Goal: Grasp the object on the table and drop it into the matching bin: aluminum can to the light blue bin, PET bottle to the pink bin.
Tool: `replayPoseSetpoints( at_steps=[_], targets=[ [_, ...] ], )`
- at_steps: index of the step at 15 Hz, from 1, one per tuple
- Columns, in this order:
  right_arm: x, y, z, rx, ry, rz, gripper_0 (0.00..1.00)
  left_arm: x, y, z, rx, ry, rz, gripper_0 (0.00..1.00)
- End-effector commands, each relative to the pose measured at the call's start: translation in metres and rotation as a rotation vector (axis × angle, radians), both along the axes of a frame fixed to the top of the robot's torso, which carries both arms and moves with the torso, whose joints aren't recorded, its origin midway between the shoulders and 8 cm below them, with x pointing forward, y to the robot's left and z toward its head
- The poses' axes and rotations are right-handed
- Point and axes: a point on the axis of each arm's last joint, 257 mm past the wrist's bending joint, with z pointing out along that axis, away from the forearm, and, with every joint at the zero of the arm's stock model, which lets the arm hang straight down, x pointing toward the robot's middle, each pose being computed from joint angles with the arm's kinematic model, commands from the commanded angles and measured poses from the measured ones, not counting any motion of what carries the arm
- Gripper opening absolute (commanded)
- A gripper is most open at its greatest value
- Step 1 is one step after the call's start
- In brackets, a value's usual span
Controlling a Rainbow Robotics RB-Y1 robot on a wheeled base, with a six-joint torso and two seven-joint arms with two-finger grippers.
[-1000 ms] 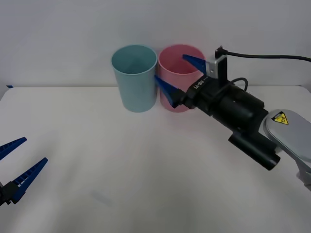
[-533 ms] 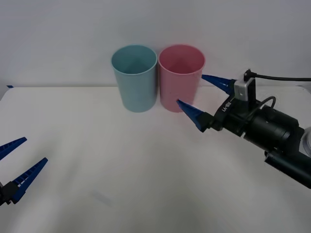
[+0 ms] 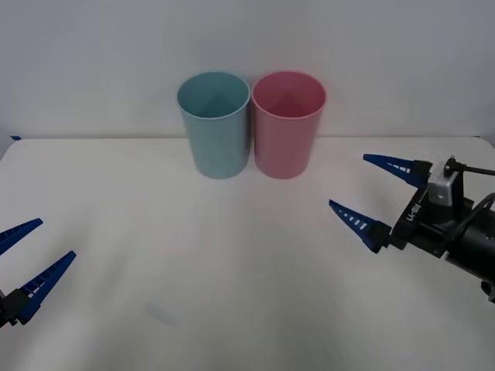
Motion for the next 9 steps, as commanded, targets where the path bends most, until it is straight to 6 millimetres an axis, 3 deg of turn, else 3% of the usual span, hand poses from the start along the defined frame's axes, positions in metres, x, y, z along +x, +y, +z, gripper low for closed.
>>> replayPoseSetpoints(
  at_steps=[1, 6, 9],
  targets=[
    [-0.013, -0.019, -0.007, 0.016, 0.018, -0.014, 1.00, 0.000, 0.000, 0.000, 0.000, 0.000, 0.000, 1.00],
    [-0.041, -0.054, -0.018, 0.050, 0.055, -0.051, 1.00, 0.000, 0.000, 0.000, 0.000, 0.000, 0.000, 1.00],
    [-0.056, -0.065, -0.025, 0.072, 0.082, -0.043, 1.00, 0.000, 0.000, 0.000, 0.000, 0.000, 0.000, 1.00]
  ],
)
